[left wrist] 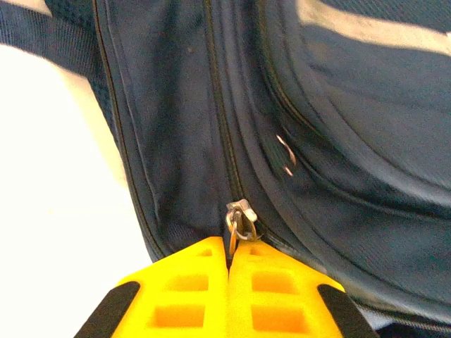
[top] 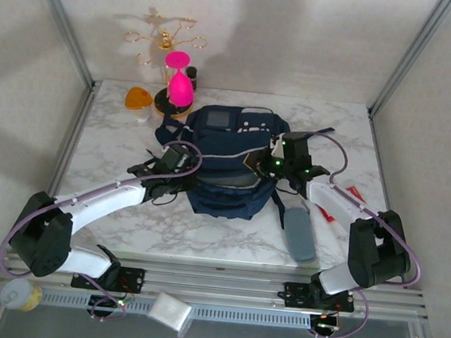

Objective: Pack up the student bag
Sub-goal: Unzip the student bag at the center of the table.

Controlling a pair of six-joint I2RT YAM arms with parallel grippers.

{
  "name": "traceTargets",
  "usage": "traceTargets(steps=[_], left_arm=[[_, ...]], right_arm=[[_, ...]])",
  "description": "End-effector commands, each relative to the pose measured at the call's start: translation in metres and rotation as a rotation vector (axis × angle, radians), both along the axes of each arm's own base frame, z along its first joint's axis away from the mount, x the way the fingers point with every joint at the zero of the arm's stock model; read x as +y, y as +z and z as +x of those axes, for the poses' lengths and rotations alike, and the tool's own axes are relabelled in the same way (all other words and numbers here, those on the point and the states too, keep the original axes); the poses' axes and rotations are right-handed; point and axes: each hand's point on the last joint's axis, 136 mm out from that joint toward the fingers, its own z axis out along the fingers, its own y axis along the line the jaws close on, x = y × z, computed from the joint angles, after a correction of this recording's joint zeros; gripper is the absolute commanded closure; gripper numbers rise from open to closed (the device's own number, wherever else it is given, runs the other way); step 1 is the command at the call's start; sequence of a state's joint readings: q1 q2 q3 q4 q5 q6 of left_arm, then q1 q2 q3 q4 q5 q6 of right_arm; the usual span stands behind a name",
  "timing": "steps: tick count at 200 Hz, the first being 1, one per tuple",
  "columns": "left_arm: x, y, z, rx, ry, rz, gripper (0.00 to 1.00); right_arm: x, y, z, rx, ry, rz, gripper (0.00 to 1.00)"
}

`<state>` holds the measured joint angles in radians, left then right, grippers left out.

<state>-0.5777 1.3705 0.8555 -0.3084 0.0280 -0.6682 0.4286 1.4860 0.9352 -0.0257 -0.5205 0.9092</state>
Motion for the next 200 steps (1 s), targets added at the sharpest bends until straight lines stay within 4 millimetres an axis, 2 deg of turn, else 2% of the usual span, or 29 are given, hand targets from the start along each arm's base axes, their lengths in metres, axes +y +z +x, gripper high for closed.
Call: traceTargets(steps=[1, 24, 50, 64, 84, 113, 138, 159, 170, 184, 193, 200], left_arm=[[0.061, -0.017, 0.012, 0.033, 0.16, 0.173, 1.0], [0.078, -0.02, 0.029, 0.025, 0.202, 0.174, 1.0], [0.103, -0.021, 0.045, 0.023, 0.273, 0.21, 1.0], [0.11, -0.016, 0.046, 0.005, 0.289, 0.23, 1.0], [0.109, -0.011, 0.044, -0.028, 0.268, 0.221, 1.0], [0.141, -0.006, 0.044, -0.07, 0.39, 0.341, 1.0], [0.148, -0.002, 0.057, -0.117, 0.442, 0.302, 1.0], [0.137, 0.004, 0.073, -0.19, 0.395, 0.249, 1.0], [0.13, 0.007, 0.079, -0.213, 0.36, 0.229, 1.0], [0.103, 0.015, 0.084, -0.244, 0.24, 0.163, 1.0], [0.088, 0.021, 0.08, -0.277, 0.179, 0.131, 1.0], [0.079, 0.024, 0.077, -0.299, 0.141, 0.103, 1.0]], right_arm=[[-0.032, 0.04, 0.013, -0.13, -0.002, -0.002, 1.0], [-0.036, 0.039, 0.014, -0.126, 0.027, 0.007, 1.0], [-0.04, 0.029, 0.011, -0.079, 0.058, 0.003, 1.0], [-0.044, 0.029, 0.01, -0.064, 0.053, 0.037, 1.0], [-0.046, 0.035, 0.01, -0.064, 0.059, 0.027, 1.0], [-0.052, 0.046, 0.012, -0.075, 0.056, 0.039, 1.0], [-0.055, 0.048, 0.01, -0.074, 0.064, 0.048, 1.0], [-0.053, 0.049, 0.01, -0.081, 0.086, 0.053, 1.0], [-0.053, 0.043, 0.012, -0.064, 0.083, 0.046, 1.0], [-0.054, 0.04, 0.02, -0.064, 0.053, 0.02, 1.0], [-0.051, 0.044, 0.025, -0.083, 0.035, 0.017, 0.88], [-0.048, 0.045, 0.028, -0.085, 0.016, 0.02, 0.73]])
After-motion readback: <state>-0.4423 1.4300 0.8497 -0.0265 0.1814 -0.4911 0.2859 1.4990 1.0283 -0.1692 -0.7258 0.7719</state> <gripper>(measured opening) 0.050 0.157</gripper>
